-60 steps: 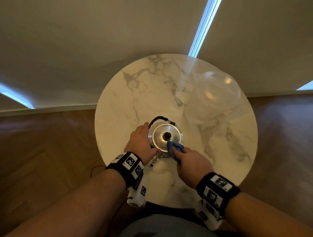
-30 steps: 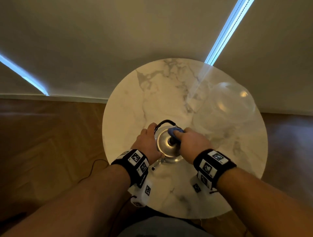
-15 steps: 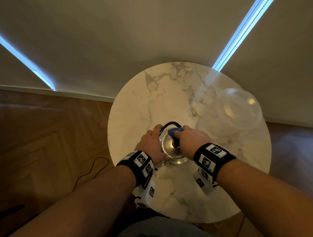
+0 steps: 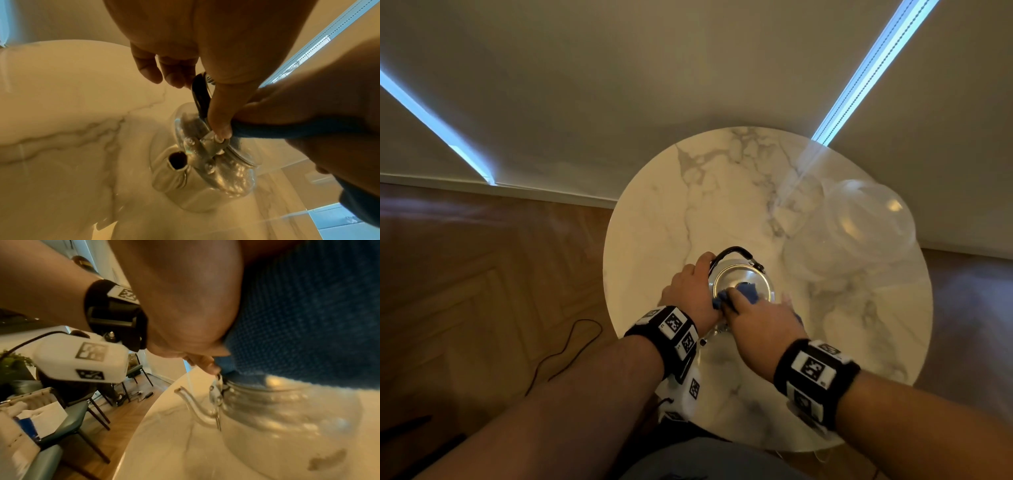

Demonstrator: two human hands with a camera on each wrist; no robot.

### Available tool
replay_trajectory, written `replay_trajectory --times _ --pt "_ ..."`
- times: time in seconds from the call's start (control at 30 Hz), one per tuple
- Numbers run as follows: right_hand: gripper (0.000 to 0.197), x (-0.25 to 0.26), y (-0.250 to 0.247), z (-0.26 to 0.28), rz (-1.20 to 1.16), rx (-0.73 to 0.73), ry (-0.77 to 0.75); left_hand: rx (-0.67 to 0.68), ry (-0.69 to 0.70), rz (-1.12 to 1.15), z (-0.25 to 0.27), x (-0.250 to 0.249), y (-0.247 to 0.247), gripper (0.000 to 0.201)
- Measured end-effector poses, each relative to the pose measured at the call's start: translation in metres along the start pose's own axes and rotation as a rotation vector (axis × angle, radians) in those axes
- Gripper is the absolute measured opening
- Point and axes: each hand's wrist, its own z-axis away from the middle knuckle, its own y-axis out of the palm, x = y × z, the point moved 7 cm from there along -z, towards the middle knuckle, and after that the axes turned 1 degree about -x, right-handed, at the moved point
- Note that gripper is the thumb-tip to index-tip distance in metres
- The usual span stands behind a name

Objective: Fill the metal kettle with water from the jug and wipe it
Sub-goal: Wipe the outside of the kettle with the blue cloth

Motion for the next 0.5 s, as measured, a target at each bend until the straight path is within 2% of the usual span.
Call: replay_trajectory --times 0.13,0.3,0.43,0.5 --pt "0.059 -0.005 -0.011 -0.012 -0.012 -0.056 0.045 0.000 0.004 0.005 0.000 0.000 0.002 0.083" --pt "0.065 0.004 -0.011 -0.020 -0.036 -0.057 0.050 -0.016 0.016 0.009 -0.001 0.000 0.001 0.072" --pt "0.069 -0.005 0.024 0.011 -0.041 -0.041 0.054 0.011 0.038 -0.001 0.000 0.002 0.002 0.088" --pt "0.066 -0.011 0.025 0.011 -0.064 -0.057 0.083 0.022 0.042 0.005 -0.001 0.001 0.002 0.091"
